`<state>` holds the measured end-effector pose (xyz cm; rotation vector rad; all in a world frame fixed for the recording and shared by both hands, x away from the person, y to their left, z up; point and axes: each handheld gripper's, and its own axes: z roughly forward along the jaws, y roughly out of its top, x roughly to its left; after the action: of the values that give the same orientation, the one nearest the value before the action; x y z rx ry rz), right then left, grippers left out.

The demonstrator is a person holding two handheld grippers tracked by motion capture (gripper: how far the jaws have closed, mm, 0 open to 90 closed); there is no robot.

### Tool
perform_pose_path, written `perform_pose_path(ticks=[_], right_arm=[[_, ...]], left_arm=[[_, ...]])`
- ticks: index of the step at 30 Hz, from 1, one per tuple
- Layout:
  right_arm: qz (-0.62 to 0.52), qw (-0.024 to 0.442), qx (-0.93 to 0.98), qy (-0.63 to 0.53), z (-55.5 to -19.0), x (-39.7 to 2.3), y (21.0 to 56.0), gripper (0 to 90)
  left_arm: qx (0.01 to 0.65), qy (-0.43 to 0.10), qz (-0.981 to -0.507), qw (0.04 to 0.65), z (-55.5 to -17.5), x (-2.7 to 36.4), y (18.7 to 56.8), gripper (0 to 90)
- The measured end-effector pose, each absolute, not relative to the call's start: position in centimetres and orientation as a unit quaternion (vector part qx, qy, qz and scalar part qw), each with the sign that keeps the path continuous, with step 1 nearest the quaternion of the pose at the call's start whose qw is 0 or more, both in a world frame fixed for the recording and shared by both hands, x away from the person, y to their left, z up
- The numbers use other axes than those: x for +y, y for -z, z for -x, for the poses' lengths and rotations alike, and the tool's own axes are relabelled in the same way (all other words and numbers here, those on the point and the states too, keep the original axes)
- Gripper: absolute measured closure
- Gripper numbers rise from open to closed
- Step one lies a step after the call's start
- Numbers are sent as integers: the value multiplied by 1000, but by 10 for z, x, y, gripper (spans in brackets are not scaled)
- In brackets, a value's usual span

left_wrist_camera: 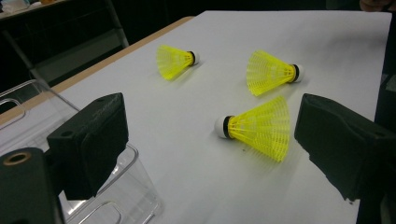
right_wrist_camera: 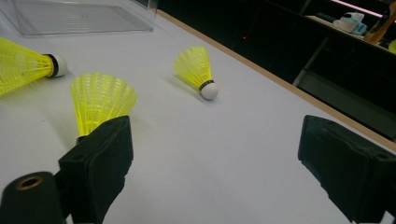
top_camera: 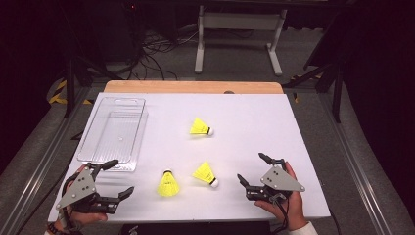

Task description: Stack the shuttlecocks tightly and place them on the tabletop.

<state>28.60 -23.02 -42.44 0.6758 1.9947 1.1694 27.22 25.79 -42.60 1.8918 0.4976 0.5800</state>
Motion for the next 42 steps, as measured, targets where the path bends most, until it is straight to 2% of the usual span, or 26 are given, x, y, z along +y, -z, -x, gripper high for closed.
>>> perform_pose_path(ticks=[16, 42], right_arm=[[-262, 368, 768, -453, -286, -226, 425, 125], [-260, 372, 777, -436, -287, -223, 427, 126]], left_arm=[[207, -228, -798, 519, -270, 261, 426, 106], [211, -191, -839, 464, -275, 224, 436, 135]])
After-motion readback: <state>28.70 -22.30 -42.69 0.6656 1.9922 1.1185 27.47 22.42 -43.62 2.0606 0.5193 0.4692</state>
